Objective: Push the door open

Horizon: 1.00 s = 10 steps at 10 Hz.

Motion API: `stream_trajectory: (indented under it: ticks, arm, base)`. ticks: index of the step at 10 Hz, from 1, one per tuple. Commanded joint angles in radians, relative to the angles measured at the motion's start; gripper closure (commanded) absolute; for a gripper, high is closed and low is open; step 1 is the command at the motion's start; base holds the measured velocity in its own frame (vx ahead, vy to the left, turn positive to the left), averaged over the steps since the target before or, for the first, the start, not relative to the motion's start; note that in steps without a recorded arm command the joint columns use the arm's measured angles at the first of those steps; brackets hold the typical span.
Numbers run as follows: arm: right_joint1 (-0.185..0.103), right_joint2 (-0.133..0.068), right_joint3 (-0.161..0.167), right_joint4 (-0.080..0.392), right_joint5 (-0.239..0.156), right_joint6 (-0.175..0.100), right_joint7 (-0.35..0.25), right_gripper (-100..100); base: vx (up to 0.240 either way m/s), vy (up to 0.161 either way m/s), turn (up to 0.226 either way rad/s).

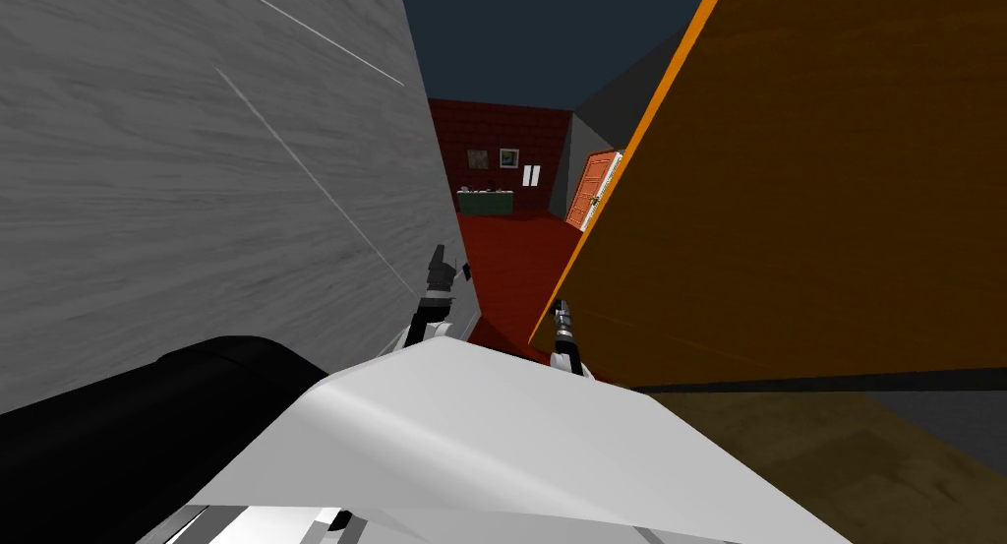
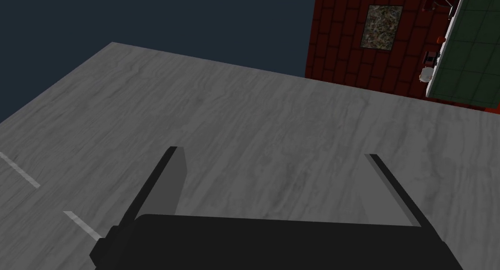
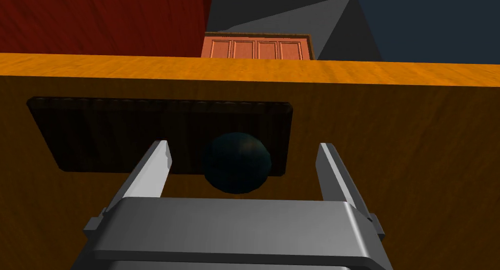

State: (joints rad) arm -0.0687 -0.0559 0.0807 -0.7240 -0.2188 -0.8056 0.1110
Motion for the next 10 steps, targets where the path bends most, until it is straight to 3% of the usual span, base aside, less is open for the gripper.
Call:
stream_trajectory:
  ticks: [1,2,7,10]
  arm:
    - [0.000,0.000,0.000,0.000,0.000,0.000,0.000,-100]
    - [0.000,0.000,0.000,0.000,0.000,0.000,0.000,100]
    - [0.000,0.000,0.000,0.000,0.000,0.000,0.000,100]
    - [-0.003,-0.018,-0.031,0.003,-0.014,0.001,0.023,100]
  base:
    - [0.066,0.005,-0.009]
    - [-0.014,0.001,0.008]
    - [-0.011,-0.001,0.002]
    - [0.183,0.012,-0.058]
